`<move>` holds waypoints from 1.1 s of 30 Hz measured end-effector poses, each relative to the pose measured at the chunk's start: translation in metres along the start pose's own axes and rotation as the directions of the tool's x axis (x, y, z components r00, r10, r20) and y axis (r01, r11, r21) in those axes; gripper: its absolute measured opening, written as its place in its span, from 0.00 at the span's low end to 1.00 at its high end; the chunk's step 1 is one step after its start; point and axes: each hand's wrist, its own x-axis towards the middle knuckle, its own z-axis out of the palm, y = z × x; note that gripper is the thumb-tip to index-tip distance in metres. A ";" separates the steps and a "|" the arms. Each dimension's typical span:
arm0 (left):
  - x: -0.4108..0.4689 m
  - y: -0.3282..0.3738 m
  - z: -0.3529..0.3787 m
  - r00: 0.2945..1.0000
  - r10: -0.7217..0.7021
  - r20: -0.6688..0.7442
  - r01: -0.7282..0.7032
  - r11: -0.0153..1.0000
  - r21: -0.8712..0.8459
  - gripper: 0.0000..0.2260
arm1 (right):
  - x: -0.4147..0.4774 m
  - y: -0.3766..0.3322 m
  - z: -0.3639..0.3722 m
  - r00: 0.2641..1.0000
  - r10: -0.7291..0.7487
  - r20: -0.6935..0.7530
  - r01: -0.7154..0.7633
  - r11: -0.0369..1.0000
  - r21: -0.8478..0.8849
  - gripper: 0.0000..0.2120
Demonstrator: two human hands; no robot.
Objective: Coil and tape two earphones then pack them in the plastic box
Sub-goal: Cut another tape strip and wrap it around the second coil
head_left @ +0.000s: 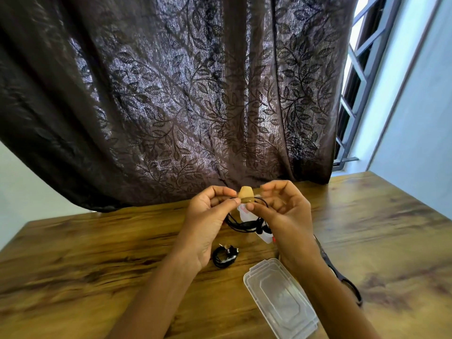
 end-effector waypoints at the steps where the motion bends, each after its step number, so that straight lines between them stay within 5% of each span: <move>1: 0.000 0.000 0.000 1.000 -0.003 -0.010 0.003 1.000 0.000 0.06 | 0.000 0.000 0.000 0.998 -0.064 0.029 0.066 0.994 -0.084 0.17; 7: -0.001 0.002 0.001 0.998 0.033 -0.049 -0.030 0.997 0.067 0.06 | 0.002 0.008 -0.004 0.891 -0.432 0.138 0.434 0.724 -0.536 0.15; 12: -0.002 0.006 0.004 0.996 0.024 -0.088 -0.015 0.994 0.105 0.05 | -0.001 0.011 -0.001 0.762 -0.626 0.164 0.581 0.549 -0.601 0.20; 19: -0.001 0.008 0.006 0.995 0.072 -0.071 -0.066 0.994 0.083 0.06 | 0.002 0.016 -0.004 0.751 -0.620 0.228 0.591 0.476 -0.651 0.16; 23: -0.002 0.005 0.003 0.976 0.216 0.011 -0.213 0.949 0.233 0.07 | 0.005 0.016 -0.004 0.763 -0.614 0.200 0.558 0.472 -0.682 0.12; 26: -0.004 0.007 0.001 0.931 0.358 0.063 -0.346 0.819 0.458 0.08 | 0.006 0.016 -0.003 0.771 -0.592 0.233 0.547 0.430 -0.718 0.11; 30: -0.006 0.007 0.002 0.808 0.558 0.191 -0.506 0.490 0.710 0.12 | 0.007 0.013 -0.003 0.846 -0.464 0.263 0.498 0.510 -0.702 0.09; 33: -0.001 -0.002 0.001 0.769 0.575 0.279 -0.528 0.328 0.783 0.15 | 0.011 0.017 -0.004 0.810 -0.463 0.359 0.539 0.350 -0.766 0.17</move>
